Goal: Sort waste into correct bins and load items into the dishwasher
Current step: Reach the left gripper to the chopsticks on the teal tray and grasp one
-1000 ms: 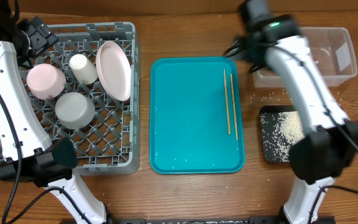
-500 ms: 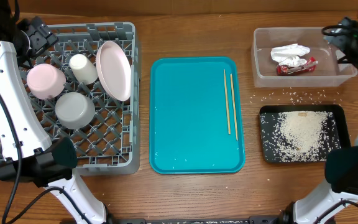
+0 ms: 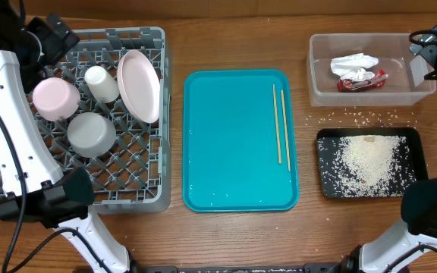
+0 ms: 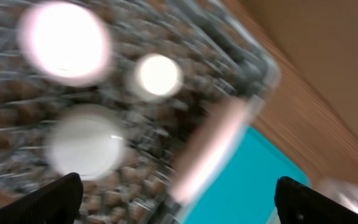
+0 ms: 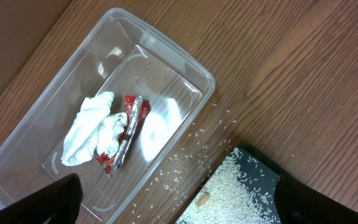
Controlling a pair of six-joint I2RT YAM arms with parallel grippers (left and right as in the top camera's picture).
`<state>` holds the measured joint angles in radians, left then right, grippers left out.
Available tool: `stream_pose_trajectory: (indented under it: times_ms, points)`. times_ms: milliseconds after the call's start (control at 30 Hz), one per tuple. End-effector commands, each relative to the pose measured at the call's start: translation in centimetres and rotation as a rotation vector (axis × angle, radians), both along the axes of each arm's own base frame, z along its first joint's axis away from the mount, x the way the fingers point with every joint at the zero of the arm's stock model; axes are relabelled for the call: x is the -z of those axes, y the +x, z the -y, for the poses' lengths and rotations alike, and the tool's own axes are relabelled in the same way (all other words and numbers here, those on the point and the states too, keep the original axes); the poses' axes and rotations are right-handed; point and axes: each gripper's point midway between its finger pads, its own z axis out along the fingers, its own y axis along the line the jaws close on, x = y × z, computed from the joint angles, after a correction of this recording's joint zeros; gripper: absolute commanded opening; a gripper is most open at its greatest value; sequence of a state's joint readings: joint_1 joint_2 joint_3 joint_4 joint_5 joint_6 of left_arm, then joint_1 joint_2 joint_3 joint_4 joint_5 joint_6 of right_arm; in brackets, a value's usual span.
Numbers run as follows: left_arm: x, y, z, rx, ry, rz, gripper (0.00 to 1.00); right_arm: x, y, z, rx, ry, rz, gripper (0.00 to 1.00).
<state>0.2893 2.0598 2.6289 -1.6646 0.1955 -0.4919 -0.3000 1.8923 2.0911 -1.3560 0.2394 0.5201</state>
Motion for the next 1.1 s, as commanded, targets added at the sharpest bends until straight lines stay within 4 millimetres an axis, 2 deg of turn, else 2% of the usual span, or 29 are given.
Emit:
stream_pose_trajectory:
  times_ms: [0,200,267,467,600,700,733,833,867,1000,1067]
  points:
    - [-3.2,0.3,6.9,0.342,-0.169,0.162,1.00,-0.4,0.0,0.0,0.002,-0.001,0.011,1.00]
    - [-2.3,0.5,10.0,0.465,-0.028,0.130,1.00,-0.4,0.0,0.0,0.002,-0.001,0.011,1.00]
    - [-2.1,0.5,11.9,0.505,0.018,0.115,1.00,-0.4,0.0,0.0,0.002,-0.001,0.011,1.00]
    - [-1.8,0.5,19.7,0.664,0.119,0.131,1.00,-0.4,0.0,0.0,0.002,-0.001,0.011,1.00]
    - [-0.1,-0.1,25.3,0.749,0.124,0.100,1.00,-0.4,0.0,0.0,0.002,-0.001,0.011,1.00]
    - [2.7,-0.3,28.8,0.761,0.139,0.026,1.00,-0.4,0.0,0.0,0.002,-0.001,0.011,1.00]
    - [3.8,-0.3,29.8,0.754,0.139,-0.003,0.97,-0.4,0.0,-0.1,0.002,-0.001,0.011,1.00]
    - [7.7,0.0,32.8,0.729,0.149,-0.081,0.77,-0.4,0.0,-0.1,0.002,-0.001,0.011,1.00]
    - [8.9,0.3,33.6,0.720,0.159,-0.097,0.73,-0.4,0.0,-0.1,0.002,-0.001,0.011,1.00]
    - [14.4,1.2,37.6,0.728,0.190,-0.141,0.74,-0.4,0.0,-0.1,0.002,-0.001,0.011,1.00]
    - [16.8,1.1,39.3,0.742,0.193,-0.161,0.71,-0.4,0.0,-0.1,0.002,-0.001,0.011,1.00]
